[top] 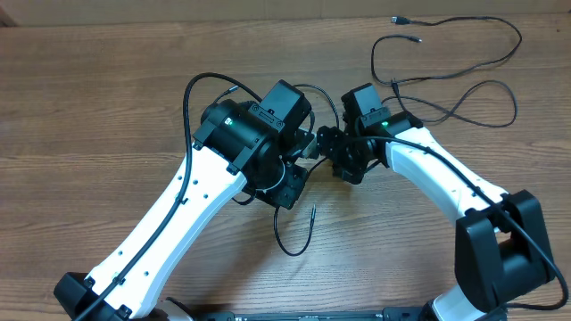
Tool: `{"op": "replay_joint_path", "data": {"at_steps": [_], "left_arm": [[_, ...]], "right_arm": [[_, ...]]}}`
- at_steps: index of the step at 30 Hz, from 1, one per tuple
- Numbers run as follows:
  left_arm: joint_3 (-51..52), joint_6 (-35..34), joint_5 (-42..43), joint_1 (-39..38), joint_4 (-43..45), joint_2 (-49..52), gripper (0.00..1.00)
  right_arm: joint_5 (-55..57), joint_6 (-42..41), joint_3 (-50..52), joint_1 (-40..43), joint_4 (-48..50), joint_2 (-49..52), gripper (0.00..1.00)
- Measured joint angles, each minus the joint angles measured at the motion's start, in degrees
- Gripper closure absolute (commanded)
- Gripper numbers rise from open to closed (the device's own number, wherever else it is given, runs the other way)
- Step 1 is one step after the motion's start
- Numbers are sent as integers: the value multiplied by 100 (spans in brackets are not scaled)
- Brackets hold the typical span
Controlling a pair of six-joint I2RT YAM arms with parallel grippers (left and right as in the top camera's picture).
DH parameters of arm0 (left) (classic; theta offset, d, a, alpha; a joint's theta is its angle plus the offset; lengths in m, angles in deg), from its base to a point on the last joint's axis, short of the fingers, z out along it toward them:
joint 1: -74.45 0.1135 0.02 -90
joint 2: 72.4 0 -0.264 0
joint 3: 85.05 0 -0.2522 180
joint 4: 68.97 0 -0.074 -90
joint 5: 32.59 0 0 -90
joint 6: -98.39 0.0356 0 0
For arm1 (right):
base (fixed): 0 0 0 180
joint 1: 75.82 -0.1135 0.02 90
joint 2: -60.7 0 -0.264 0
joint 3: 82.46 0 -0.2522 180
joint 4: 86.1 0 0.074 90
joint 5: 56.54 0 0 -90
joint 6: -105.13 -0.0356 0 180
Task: Untangle cables
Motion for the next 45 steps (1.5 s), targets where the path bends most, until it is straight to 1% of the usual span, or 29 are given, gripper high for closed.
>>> {"op": "replay_joint_path", "data": {"at_steps": [2,5,13,14,15,17,19,22,24,26,27,28,29,30,31,34,39,45], "left_arm": [[2,2,0,0,11,0,96],[2,2,0,0,13,0,96],[0,2,0,0,13,0,95],[2,2,0,0,13,0,94],[2,2,0,0,13,0,91],[2,-11,0,0,13,0,77],[2,-24,11,0,15,0,69],[0,-31,4,0,17,0,54],[2,-28,4,0,17,0,51],[2,-17,-2,0,35,0,45],[0,-24,-4,0,46,0,40],[0,-52,-20,0,59,0,32],[0,-96,-61,0,76,0,21],[0,-173,-114,0,83,0,3],[-2,-269,-203,-2,90,0,0],[-4,-529,-413,0,103,0,1],[-4,-706,-568,0,109,0,0],[-4,-940,-726,0,122,0,0]], "right_arm": [[20,-20,2,-7,-2,20,43],[116,-13,13,-26,-7,28,50],[319,15,22,-26,-33,28,80],[334,24,22,-26,-55,28,82],[354,31,22,-26,-66,28,87],[380,46,22,-26,-81,28,96],[389,15,22,-26,-122,28,96],[391,22,22,-26,-302,28,96],[409,26,20,-26,-415,28,96],[450,70,13,-26,-535,24,96],[501,96,0,-26,-608,15,96],[573,129,-28,-26,-717,-15,96],[656,140,-61,-26,-804,-52,96],[780,162,-114,-26,-916,-127,96],[894,173,-173,-26,-1021,-205,96],[1327,190,-442,-26,-1355,-616,96],[1834,199,-774,-26,-1661,-1235,96],[2330,227,-907,-26,-1794,-1895,96]]}}
